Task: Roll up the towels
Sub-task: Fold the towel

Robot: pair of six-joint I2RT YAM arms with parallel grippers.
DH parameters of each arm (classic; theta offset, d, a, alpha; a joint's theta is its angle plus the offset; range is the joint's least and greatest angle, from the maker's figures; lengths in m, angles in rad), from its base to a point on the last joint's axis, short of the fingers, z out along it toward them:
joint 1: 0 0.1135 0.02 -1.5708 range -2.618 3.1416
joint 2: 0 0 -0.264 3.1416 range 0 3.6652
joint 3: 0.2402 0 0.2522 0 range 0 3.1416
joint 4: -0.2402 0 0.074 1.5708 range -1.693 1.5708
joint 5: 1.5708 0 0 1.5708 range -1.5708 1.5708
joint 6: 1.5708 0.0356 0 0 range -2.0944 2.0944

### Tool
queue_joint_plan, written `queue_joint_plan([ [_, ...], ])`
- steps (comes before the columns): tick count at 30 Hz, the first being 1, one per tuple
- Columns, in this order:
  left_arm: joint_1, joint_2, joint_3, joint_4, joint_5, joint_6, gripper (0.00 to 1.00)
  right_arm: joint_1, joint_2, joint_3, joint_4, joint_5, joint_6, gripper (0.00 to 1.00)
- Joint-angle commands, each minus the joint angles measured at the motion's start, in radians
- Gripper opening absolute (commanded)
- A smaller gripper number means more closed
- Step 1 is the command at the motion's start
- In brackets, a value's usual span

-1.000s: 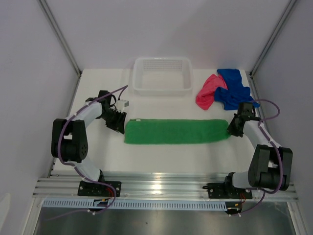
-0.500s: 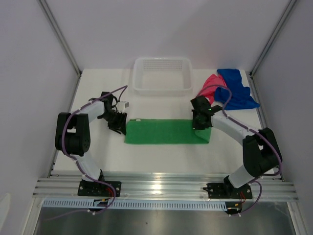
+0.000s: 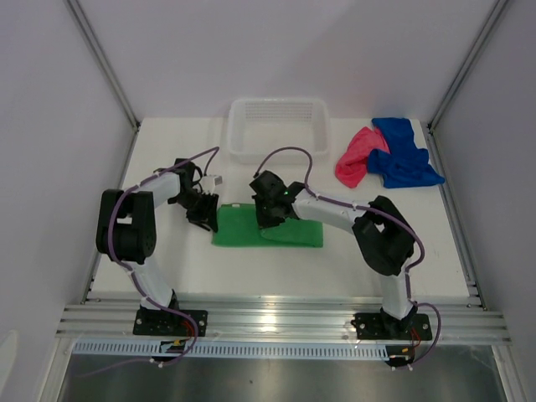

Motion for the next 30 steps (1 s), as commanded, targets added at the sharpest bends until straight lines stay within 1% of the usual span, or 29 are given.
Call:
queue_joint_plan([
  [1, 0.001, -0.003, 0.012, 0.013, 0.058, -0.014, 0.37, 0.049, 0.037, 0.097, 0.029, -0.032, 0.046, 0.00],
  [6, 0.001, 0.002, 0.016, 0.009, 0.066, -0.011, 0.35, 0.093, 0.044, 0.124, 0.075, -0.043, 0.069, 0.00],
  [10, 0.001, 0.006, 0.027, 0.007, 0.065, -0.010, 0.30, 0.132, 0.068, 0.144, 0.112, -0.053, 0.072, 0.00],
  [15, 0.001, 0.011, 0.026, 0.001, 0.079, -0.005, 0.27, 0.145, 0.068, 0.158, 0.147, -0.026, 0.073, 0.00],
  [16, 0.001, 0.011, 0.024, 0.003, 0.079, -0.004, 0.25, 0.147, 0.068, 0.157, 0.172, -0.021, 0.073, 0.00],
  [18, 0.002, 0.011, 0.026, 0.003, 0.080, -0.004, 0.23, 0.149, 0.077, 0.163, 0.196, -0.023, 0.069, 0.00],
  [22, 0.002, 0.011, 0.024, 0.000, 0.080, -0.001, 0.22, 0.147, 0.117, 0.201, 0.210, -0.015, 0.073, 0.00],
  [24, 0.002, 0.006, 0.024, 0.000, 0.074, 0.001, 0.22, 0.149, 0.119, 0.190, 0.242, -0.017, 0.084, 0.00],
  [26, 0.002, 0.005, 0.024, 0.001, 0.072, 0.004, 0.23, 0.149, 0.134, 0.207, 0.232, -0.015, 0.081, 0.00],
  [30, 0.002, -0.003, 0.024, 0.003, 0.059, 0.003, 0.23, 0.149, 0.152, 0.200, 0.255, -0.056, 0.108, 0.00],
])
